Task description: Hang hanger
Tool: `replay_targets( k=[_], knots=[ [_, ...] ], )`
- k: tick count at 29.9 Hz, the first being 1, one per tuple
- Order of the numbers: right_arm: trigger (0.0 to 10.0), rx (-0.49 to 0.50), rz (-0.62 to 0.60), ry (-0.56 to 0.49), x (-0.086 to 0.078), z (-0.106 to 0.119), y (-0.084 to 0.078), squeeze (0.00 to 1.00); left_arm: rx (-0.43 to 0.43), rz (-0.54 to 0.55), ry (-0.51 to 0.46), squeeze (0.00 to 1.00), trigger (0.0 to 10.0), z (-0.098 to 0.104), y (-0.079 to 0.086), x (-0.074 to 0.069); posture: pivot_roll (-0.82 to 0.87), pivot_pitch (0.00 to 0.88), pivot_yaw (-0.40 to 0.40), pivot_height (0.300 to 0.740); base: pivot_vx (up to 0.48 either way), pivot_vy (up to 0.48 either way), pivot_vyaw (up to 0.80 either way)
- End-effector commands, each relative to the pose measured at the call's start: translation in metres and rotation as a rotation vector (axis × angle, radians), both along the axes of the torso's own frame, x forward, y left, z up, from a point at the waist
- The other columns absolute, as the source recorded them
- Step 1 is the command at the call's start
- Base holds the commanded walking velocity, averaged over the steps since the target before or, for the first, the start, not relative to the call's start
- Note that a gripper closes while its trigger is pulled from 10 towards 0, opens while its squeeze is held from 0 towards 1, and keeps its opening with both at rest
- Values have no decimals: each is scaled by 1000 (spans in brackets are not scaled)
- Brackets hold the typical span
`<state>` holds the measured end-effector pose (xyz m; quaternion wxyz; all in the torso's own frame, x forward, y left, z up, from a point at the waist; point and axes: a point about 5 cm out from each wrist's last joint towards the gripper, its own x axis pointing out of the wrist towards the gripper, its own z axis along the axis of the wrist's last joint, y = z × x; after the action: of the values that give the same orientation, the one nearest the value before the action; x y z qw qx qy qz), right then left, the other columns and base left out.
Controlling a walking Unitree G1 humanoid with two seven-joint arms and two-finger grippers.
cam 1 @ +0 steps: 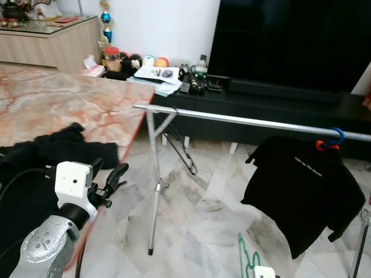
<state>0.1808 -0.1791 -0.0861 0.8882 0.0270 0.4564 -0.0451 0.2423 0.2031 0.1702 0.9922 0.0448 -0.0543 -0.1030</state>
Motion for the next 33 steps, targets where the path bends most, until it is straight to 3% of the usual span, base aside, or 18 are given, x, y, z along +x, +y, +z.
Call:
replay_targets(
  k=[1, 4, 6, 8, 9, 12, 19, 22, 23, 25, 29, 30, 31, 33],
  knots=[
    [10000, -10, -27, 1, -2, 0, -7, 0, 15, -27, 13, 0, 10000, -4, -6, 1, 203, 10, -45, 740, 0, -480, 0],
    [10000, -12, -28, 1, -2, 0, -8, 0, 30, -33, 37, 0, 10000, -11, -6, 1, 197, 0, -43, 740, 0, -480, 0],
    [10000, -15, -28, 0, -2, 0, -10, 0, 52, -55, 131, 0, 10000, -30, -4, 0, 200, 0, -44, 740, 0, 0, 0],
    [10000, -16, -28, 0, -2, 0, -10, 0, 62, -58, 148, 0, 10000, -33, -3, 0, 200, 0, -44, 740, 0, 0, 0],
    [10000, -16, -27, -3, -2, 1, -10, 0, 116, -52, 191, 0, 10000, -48, 2, 0, 194, 0, -44, 740, 0, 0, 0],
    [10000, -18, -24, -12, 1, 2, -11, 0, 170, -43, 246, 0, 10000, -65, 8, 1, 191, 0, -45, 740, 0, 0, 0],
    [10000, -45, 19, -37, 13, 8, -15, 0, 337, -134, 297, 0, 10000, -83, 7, 9, 191, 1, -56, 740, 0, 0, 0],
    [10000, -146, 267, -39, 24, 14, -10, 0, 431, -240, 301, 0, 10000, -88, 1, 13, 185, 7, -59, 740, 0, 0, 0],
    [10000, -181, 440, -80, 39, 22, -4, 0, 442, -307, 306, 0, 10000, -89, -3, 16, 183, 9, -61, 740, 0, 0, 0],
    [10000, -184, 528, -116, 48, 29, -1, 0, 460, -342, 306, 0, 10000, -89, -6, 18, 183, 9, -61, 740, 0, 0, 0],
    [10000, -203, 852, -204, 75, 53, 5, 0, 473, -452, 293, 0, 10000, -89, -15, 24, 170, 16, -61, 740, 0, 0, 0],
    [10000, -203, 852, -204, 75, 53, 5, 0, 473, -452, 293, 0, 10000, -89, -15, 24, 170, 16, -61, 740, 0, 0, 0],
    [10000, -210, 962, -230, 83, 62, 7, 0, 465, -493, 293, 0, 10000, -88, -19, 25, 163, 18, -61, 740, 0, 0, 0],
    [10000, -172, 1066, -272, 96, 78, 8, 0, 458, -593, 304, 0, 10000, -89, -28, 23, 154, 25, -62, 740, 0, 0, 0]
  ],
)
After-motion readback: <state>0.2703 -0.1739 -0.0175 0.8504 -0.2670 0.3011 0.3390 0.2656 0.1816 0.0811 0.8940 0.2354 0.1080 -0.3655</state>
